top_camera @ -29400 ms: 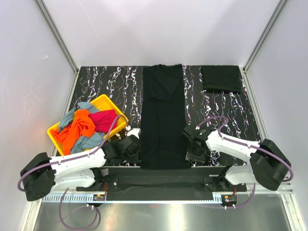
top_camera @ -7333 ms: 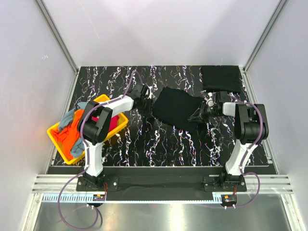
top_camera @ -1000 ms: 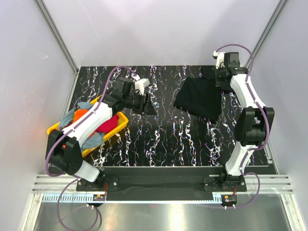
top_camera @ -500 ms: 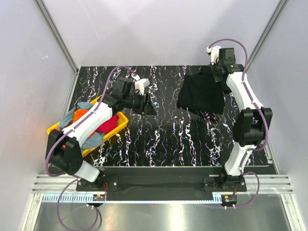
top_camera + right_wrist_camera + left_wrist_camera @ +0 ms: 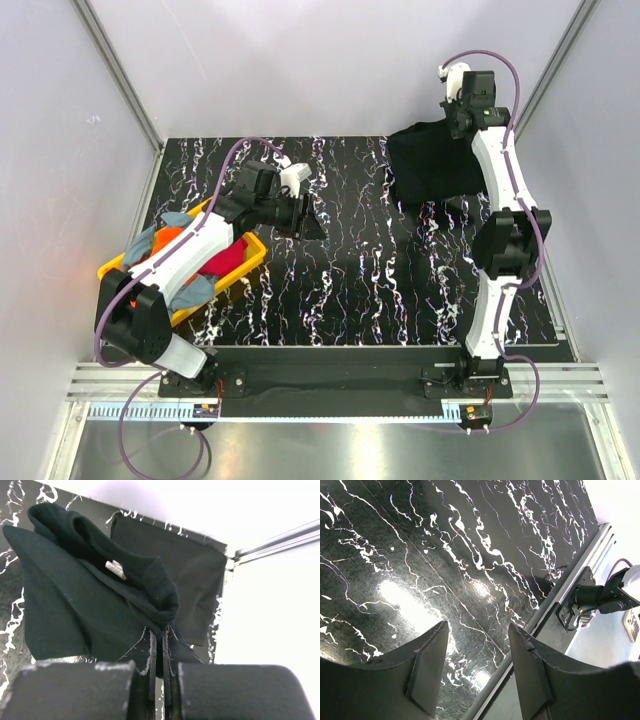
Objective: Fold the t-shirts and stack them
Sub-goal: Neatly place the folded tshirt to the corner
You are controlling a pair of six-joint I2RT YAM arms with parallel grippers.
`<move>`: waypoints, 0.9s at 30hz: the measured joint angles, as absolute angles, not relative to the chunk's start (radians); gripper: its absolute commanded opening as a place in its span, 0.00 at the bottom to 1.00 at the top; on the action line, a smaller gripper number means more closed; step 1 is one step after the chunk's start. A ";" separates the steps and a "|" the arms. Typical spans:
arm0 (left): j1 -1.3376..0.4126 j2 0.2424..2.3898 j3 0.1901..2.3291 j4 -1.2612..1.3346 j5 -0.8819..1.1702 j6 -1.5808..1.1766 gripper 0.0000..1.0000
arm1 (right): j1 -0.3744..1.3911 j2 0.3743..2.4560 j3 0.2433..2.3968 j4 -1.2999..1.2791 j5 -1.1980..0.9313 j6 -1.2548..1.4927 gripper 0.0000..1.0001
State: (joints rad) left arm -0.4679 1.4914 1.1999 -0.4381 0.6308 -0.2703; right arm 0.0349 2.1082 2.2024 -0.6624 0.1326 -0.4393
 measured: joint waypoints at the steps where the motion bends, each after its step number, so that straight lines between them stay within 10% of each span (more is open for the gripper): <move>1: -0.468 1.491 1.200 -0.438 0.631 -0.270 0.57 | 0.028 2.134 2.230 -0.680 0.126 -0.432 0.00; 27: -0.468 1.491 1.200 -0.435 0.632 -0.271 0.57 | -0.144 2.321 2.469 -0.749 -0.047 -0.324 0.00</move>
State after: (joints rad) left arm -0.4679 1.4914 1.1999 -0.4351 0.6323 -0.2710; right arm -0.1440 2.3215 2.4691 -0.7490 -0.0471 -0.3244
